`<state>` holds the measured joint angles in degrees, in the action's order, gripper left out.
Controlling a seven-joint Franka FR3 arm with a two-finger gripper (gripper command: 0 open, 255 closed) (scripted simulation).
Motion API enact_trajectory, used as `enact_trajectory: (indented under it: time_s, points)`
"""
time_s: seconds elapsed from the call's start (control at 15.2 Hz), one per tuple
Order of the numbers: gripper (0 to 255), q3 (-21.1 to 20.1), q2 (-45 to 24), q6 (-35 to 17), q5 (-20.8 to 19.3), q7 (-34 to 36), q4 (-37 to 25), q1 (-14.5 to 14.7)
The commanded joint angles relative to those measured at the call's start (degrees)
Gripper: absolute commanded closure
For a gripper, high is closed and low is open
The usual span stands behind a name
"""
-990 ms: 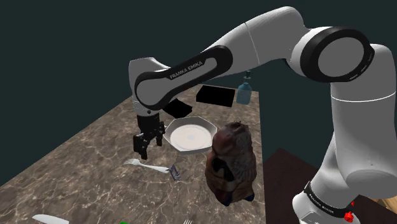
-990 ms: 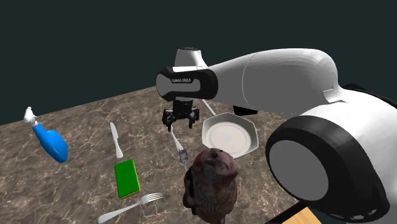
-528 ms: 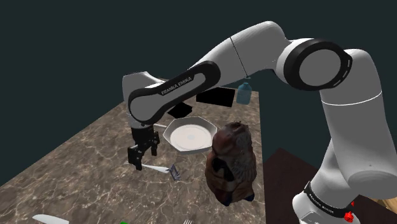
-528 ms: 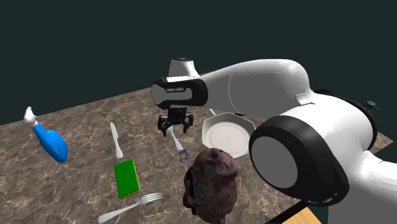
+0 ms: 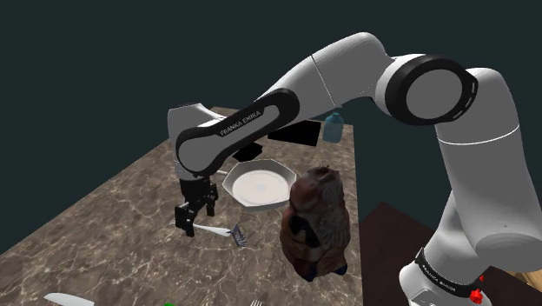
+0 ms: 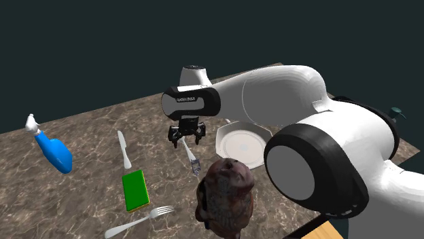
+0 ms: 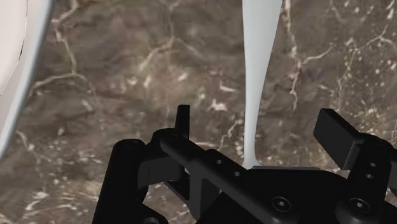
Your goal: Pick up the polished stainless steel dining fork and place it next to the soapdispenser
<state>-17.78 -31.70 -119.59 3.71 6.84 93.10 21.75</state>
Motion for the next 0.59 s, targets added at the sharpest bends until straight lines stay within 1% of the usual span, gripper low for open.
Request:
enact_trajectory:
  time_s: [0.0,0.07,0.13,0.53]
  points:
    - [0,0.0,0.0,0.0,0.0,0.0,0.0,0.0]
    - [0,0.0,0.0,0.0,0.0,0.0,0.0,0.0]
    - [255,0.0,0.0,0.0,0.0,0.0,0.0,0.0]
    - [255,0.01,-0.08,0.04,-0.02,0.0,-0.12,0.01]
